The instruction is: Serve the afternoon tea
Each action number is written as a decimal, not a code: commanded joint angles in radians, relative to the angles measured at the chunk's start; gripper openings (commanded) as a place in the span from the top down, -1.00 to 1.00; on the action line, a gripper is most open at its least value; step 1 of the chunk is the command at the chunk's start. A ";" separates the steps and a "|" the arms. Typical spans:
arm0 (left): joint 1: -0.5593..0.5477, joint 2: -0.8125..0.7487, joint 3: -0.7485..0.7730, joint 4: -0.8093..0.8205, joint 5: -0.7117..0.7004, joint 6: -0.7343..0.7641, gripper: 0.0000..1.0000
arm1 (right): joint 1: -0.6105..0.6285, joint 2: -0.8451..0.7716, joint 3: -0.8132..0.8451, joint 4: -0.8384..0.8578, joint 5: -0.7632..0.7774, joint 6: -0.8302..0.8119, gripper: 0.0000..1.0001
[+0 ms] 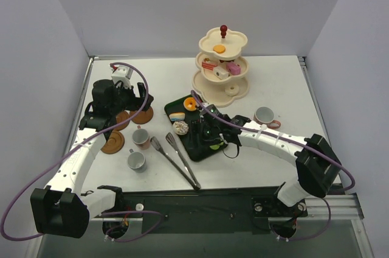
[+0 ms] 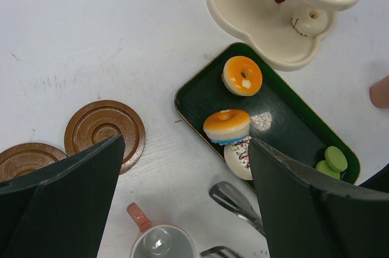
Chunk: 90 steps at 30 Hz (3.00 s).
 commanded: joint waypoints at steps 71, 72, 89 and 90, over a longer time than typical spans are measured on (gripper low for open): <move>-0.009 -0.001 0.026 0.028 0.010 -0.001 -0.87 | 0.376 -0.062 0.264 -0.472 0.469 -0.113 0.16; -0.011 -0.001 0.027 0.028 0.010 -0.001 -0.87 | 0.366 -0.085 0.264 -0.475 0.468 -0.114 0.16; -0.009 -0.001 0.027 0.027 0.009 0.000 -0.87 | 0.141 -0.145 0.144 -0.218 0.264 -0.085 0.06; -0.009 -0.001 0.026 0.027 0.009 0.000 -0.87 | 0.129 -0.140 0.141 -0.207 0.248 -0.082 0.06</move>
